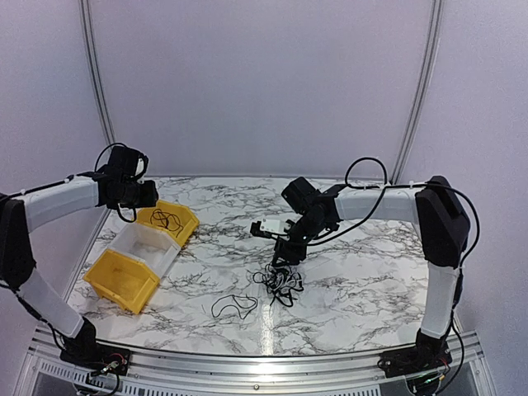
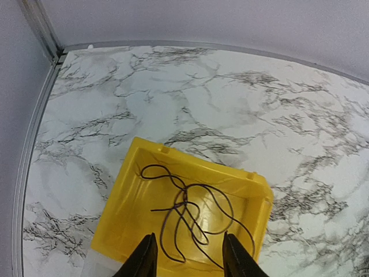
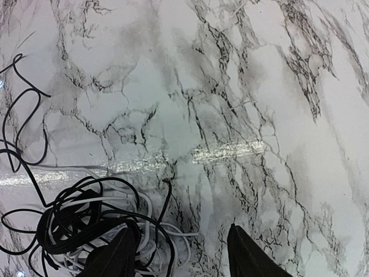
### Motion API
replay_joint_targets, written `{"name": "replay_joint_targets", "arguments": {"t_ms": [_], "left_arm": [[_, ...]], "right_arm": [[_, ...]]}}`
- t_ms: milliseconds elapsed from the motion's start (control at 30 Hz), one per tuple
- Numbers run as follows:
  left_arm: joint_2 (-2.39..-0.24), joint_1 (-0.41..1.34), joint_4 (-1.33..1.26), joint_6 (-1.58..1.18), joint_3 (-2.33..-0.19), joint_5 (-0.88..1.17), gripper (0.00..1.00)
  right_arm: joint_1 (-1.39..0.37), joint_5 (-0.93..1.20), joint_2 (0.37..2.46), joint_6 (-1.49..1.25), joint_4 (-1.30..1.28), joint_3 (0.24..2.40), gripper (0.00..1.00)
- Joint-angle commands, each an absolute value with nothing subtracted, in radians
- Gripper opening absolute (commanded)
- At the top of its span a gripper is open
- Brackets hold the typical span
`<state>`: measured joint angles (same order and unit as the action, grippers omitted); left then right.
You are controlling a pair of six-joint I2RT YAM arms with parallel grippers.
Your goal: Untangle the cables
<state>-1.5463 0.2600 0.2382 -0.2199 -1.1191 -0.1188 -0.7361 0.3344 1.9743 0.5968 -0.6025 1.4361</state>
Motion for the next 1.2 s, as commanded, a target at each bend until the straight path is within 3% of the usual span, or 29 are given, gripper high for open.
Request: {"name": "replay_joint_targets", "arguments": {"t_ms": [0,267,533,733,900,1167], "left_arm": [[-1.367,0.465,0.239,-0.140,-1.093,-0.115,0.42],[-1.223,0.822,0.158,-0.147,-0.946,-0.112,0.46],[-1.267,1.079,0.105,-0.196,-0.822,-0.133,0.46],[-1.335,1.163,0.116,-0.238,-0.770,-0.140,0.47],[-1.375,1.185,0.107,-0.288,-0.740,-0.151,0.47],[-1.336,1.238,0.024,-0.314,-0.667,-0.110,0.46]], "right_arm": [[-0.741,0.345,1.935,0.607,-0.612,1.445,0.55],[-0.685,0.411,1.854,0.607,-0.625,1.451,0.51],[-0.617,0.473,1.671,0.656,-0.605,1.326,0.46],[-0.643,0.513,1.496,0.736,-0.594,1.130,0.57],[-0.729,0.517,1.505,0.750,-0.563,1.032,0.60],[-0.852,0.357,1.663,0.739,-0.569,1.160,0.60]]}}
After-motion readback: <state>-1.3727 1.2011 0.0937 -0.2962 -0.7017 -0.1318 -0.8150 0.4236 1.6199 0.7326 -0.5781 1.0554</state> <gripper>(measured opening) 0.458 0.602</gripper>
